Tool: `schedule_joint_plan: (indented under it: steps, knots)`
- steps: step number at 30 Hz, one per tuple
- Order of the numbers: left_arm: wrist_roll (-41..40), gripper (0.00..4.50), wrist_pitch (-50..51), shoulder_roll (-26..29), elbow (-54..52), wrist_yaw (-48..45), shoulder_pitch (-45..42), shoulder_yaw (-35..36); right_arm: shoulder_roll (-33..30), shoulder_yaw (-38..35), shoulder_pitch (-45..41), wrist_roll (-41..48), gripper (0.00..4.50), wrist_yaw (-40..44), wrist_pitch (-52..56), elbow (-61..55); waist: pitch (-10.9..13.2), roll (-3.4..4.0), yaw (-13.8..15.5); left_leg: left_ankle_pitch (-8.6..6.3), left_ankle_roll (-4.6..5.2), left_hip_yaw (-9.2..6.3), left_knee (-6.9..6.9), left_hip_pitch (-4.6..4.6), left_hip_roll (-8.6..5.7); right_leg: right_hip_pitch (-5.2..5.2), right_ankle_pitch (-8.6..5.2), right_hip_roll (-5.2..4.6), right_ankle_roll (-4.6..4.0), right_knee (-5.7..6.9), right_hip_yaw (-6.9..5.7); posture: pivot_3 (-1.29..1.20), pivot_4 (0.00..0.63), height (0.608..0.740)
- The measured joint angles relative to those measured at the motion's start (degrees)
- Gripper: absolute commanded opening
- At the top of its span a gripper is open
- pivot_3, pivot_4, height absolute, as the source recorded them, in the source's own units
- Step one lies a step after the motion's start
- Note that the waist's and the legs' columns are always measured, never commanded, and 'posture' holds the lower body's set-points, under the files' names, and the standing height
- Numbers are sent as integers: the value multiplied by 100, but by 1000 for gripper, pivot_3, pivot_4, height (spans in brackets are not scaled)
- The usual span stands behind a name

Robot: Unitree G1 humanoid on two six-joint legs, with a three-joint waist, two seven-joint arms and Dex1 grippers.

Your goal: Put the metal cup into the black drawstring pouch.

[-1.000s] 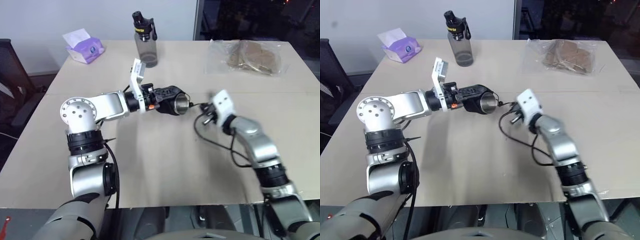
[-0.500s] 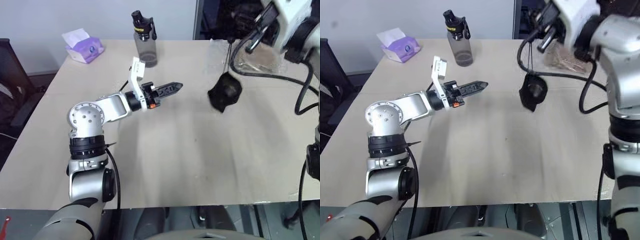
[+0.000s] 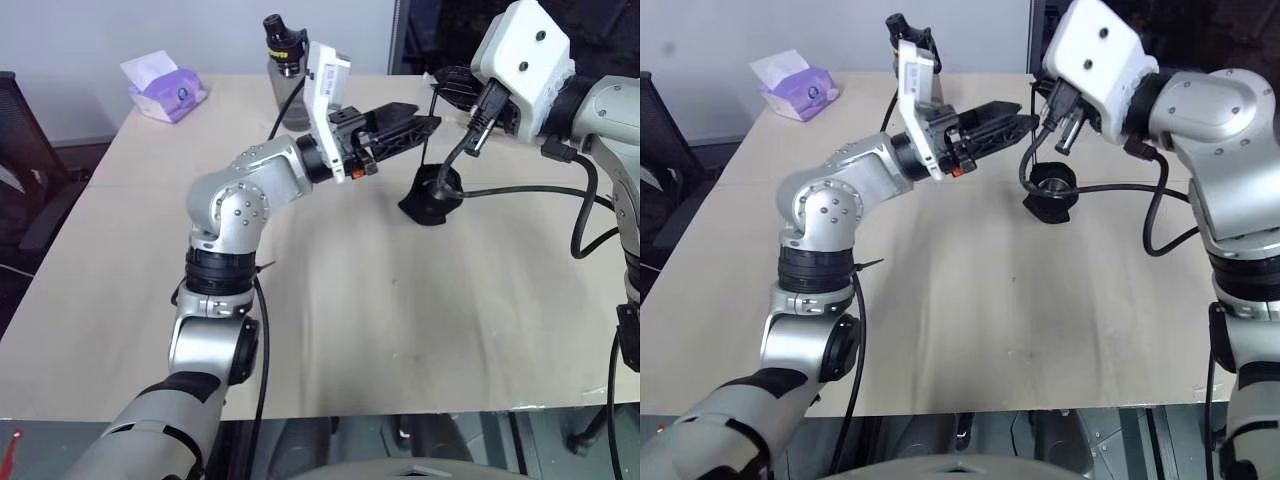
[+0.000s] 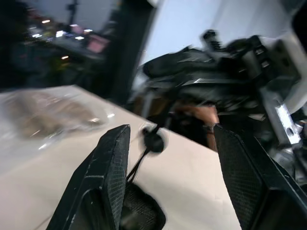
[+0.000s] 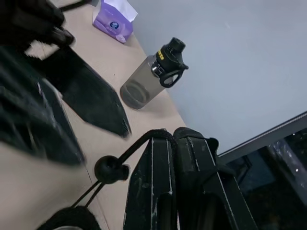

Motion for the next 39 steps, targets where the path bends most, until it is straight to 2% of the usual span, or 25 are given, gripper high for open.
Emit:
schedule_joint_plan:
  steps: [4, 5, 6, 8, 11, 12, 17, 21, 26, 30, 32, 33, 34, 35, 36, 39]
  knots:
    - [343, 2805, -301, -171, 277, -155, -64, -191, -3, 17, 68, 17, 0, 7, 182, -271, 0, 0, 10, -11, 19, 0, 7, 0, -1, 0, 0, 1, 0, 8, -1, 0, 150, 740]
    - [477, 2422, -440, -257, 418, -210, -130, -225, -2, 17, 68, 32, 0, 7, 250, -354, 0, 0, 13, -13, 22, 0, 12, -1, -1, 0, 0, 1, 0, 10, -1, 0, 150, 740]
    - [545, 2306, -509, -308, 480, -232, -180, -241, -9, 17, 68, 39, 0, 8, 305, -414, 0, 0, 12, -13, 23, 0, 15, -1, -3, 0, 0, 0, 0, 11, 0, 0, 150, 740]
    - [568, 1689, -542, -354, 551, -268, -232, -244, -12, 17, 68, 49, 0, 9, 352, -459, 0, 0, 13, -13, 23, 0, 17, -1, -3, 0, -1, 0, 0, 12, 0, 0, 150, 740]
    - [732, 336, -621, -434, 691, -422, -306, -354, -14, 17, 69, 100, 0, 2, 495, -614, 0, 0, 11, -13, 22, 0, 18, -1, -5, 0, 0, 0, 1, 17, 0, 0, 150, 740]
    - [804, 197, -643, -445, 742, -460, -308, -417, -14, 17, 69, 114, 0, -3, 528, -650, 0, 0, 10, -13, 22, -1, 18, 0, -6, 0, 0, 1, 1, 17, -1, 0, 150, 740]
    - [1441, 202, -882, -411, 1218, -720, -160, -936, 92, -202, -12, 193, 0, -191, 724, -642, 0, 2, 4, -13, 23, 3, 19, 3, -10, 0, 0, 0, 0, 24, 3, 0, 150, 740]
    - [2042, 202, -1461, -374, 1931, -828, 222, -1266, 130, -572, -566, 158, 0, -529, 700, -119, 1, 5, 3, -14, 24, 6, 21, 6, -10, -5, 0, 2, 0, 35, 5, 0, 150, 740]
    - [2542, 202, -2357, -298, 2309, -814, 224, -1247, 123, -576, -597, 9, 0, -932, 483, 798, -1, 7, 17, -15, 26, 8, 25, 1, -10, -6, 0, -3, 0, 33, 7, 0, 150, 740]
    - [2627, 202, -2516, -225, 2298, -820, 263, -1139, 128, -644, -525, 138, 0, -1040, 543, 793, -1, 8, 15, -16, 27, 6, 23, -4, -8, -11, 0, -3, 0, 33, 5, 0, 150, 740]
    - [2621, 1212, -2488, -95, 2170, -839, 369, -1037, 117, -889, -232, 350, 0, -1011, 736, 488, -1, 8, 13, -17, 29, 4, 19, -4, -2, -12, -1, -2, 0, 33, 4, 0, 150, 740]
    - [2610, 1471, -2419, 18, 2107, -863, 449, -981, 131, -1072, -3, 517, 0, -998, 864, 268, -1, 8, 11, -17, 30, 4, 18, -3, 2, -12, -1, -1, 0, 34, 3, 0, 150, 740]
    - [2593, 1823, -2309, 117, 2073, -876, 581, -930, 146, -1312, 237, 677, 673, -994, 983, 21, -4, 12, 10, -17, 30, 7, 13, -2, 2, -13, -1, -1, 0, 34, 7, 0, 150, 740]
    - [2578, 2297, -2227, 240, 2029, -883, 816, -827, 154, -1559, 565, 851, 945, -978, 1081, -295, -4, 12, 4, -20, 34, 5, 17, 2, 6, -12, -1, 0, 0, 37, 8, 0, 150, 740]
    - [2579, 2862, -2176, 325, 1965, -860, 1048, -741, 205, -1844, 987, 1048, 1477, -974, 1232, -680, -6, 10, 8, -20, 35, 3, 13, 2, 9, -11, -1, 1, 0, 35, 6, 0, 150, 740]
    - [2568, 2908, -2184, 430, 1689, -604, 1550, -394, 531, -2205, 2331, 1614, 2838, -962, 1694, -1562, -4, 11, 26, -21, 37, -6, 31, -5, 12, -11, 0, 0, 0, 44, 4, 0, 150, 740]
